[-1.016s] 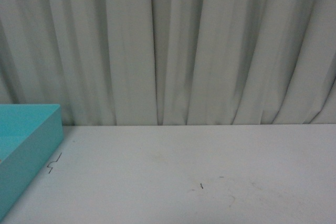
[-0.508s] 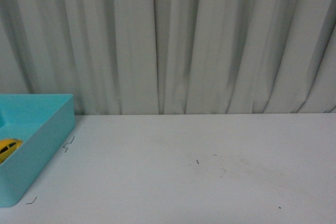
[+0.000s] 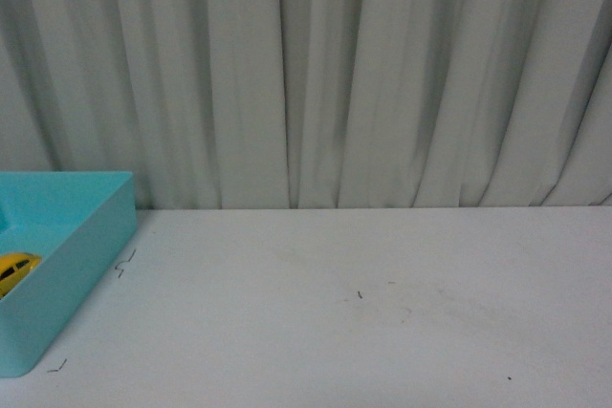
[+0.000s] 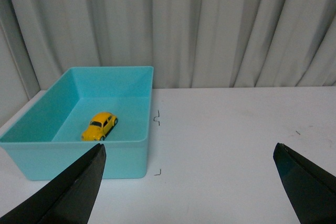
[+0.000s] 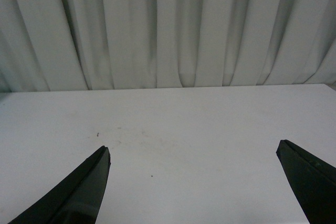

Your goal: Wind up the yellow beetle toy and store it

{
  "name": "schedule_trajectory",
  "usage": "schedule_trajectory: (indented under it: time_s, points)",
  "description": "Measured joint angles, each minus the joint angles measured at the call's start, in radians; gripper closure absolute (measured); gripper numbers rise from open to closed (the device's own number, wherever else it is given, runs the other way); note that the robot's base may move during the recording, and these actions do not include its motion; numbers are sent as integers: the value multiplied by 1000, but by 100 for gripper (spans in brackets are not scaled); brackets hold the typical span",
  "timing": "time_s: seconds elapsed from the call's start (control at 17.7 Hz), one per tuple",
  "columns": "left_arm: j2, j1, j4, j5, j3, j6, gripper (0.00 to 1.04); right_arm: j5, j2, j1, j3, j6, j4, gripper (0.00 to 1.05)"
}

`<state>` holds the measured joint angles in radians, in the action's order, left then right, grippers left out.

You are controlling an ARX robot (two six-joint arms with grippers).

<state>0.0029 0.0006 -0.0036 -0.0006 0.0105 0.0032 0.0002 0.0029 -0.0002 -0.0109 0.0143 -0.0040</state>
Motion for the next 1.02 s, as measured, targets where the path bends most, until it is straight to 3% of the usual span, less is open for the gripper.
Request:
schedule_trajectory:
  time_s: [1.02]
  points:
    - [0,-1,0,0,0,0,7,0,0,0,0,0,0,7]
